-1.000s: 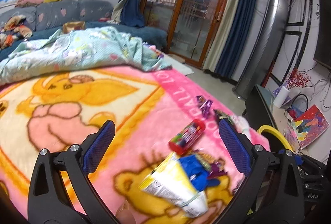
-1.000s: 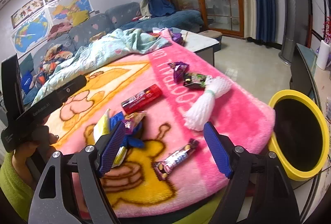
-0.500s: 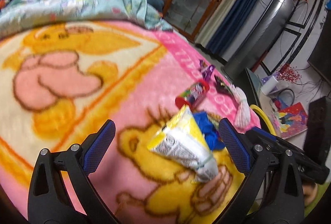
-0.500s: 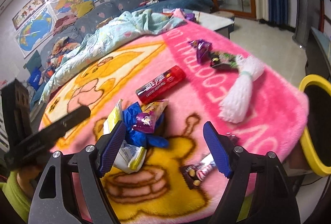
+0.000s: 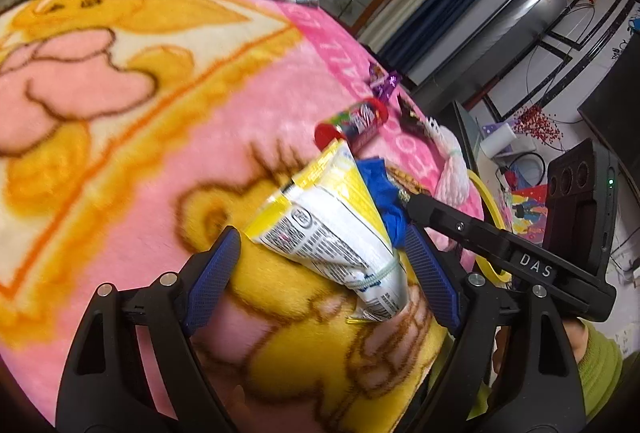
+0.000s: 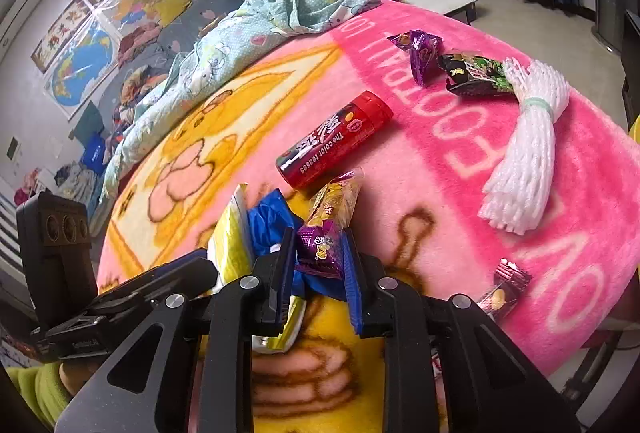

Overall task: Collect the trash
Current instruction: 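Grasp the yellow snack bag with the left tool while the right tool grasps a purple candy wrapper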

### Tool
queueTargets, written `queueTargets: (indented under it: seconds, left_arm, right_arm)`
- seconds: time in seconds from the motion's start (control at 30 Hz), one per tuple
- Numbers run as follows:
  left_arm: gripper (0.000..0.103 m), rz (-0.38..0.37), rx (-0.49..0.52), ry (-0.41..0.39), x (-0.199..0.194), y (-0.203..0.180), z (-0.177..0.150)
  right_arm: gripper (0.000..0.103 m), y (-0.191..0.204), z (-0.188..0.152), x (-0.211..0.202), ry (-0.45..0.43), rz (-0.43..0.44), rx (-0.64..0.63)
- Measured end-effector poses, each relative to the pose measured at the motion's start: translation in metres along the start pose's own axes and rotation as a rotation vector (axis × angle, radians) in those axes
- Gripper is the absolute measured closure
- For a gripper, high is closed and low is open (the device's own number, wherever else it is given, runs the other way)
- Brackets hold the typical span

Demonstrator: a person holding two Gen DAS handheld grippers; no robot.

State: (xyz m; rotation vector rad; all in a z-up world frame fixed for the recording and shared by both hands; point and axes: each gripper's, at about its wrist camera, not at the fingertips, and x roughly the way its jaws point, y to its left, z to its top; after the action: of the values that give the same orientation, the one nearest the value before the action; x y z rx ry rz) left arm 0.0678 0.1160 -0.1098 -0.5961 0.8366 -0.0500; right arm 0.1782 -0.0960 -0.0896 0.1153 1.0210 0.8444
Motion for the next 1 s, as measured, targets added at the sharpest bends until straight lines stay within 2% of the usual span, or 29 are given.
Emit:
queueTargets:
  seconds: [0.13,0.4,0.5,0.53,0.57,0.73,0.83,1.0]
  left_arm:
    - [0.027,0.023,0.01,0.012,0.007,-0.006,-0.002]
    - [0.029,0.099,0.1,0.022,0.018,-0.021,-0.007]
    - [0.037,0.103,0.114,0.026,0.018,-0.022,-0.007]
    - [0.052,0.086,0.115,0.028,0.018,-0.022,-0.007]
    - [0.055,0.072,0.117,0.036,0.017,-0.023,-0.007]
    - [0.059,0.049,0.114,0.048,0.014,-0.024,-0.009]
    - [0.067,0.033,0.104,0.051,0.009,-0.023,-0.008]
    - [0.069,0.025,0.095,0.027,-0.003,-0.023,-0.009]
  right_arm:
    - [0.082,-0.006,0.0,-0.003,-0.001,0.004,0.003]
    - [0.082,-0.018,0.003,-0.009,-0.006,0.013,0.035]
    - [0.082,-0.02,0.003,-0.012,-0.009,0.01,0.037]
    - [0.082,-0.02,0.003,-0.012,-0.01,0.009,0.037]
    - [0.082,-0.02,0.003,-0.013,-0.01,0.009,0.038]
    - [0.082,-0.022,0.004,-0.017,-0.013,0.011,0.036]
    - [0.082,-0.022,0.004,-0.023,-0.023,0.011,0.033]
    - [0.082,-0.02,0.005,-0.029,-0.034,0.009,0.025]
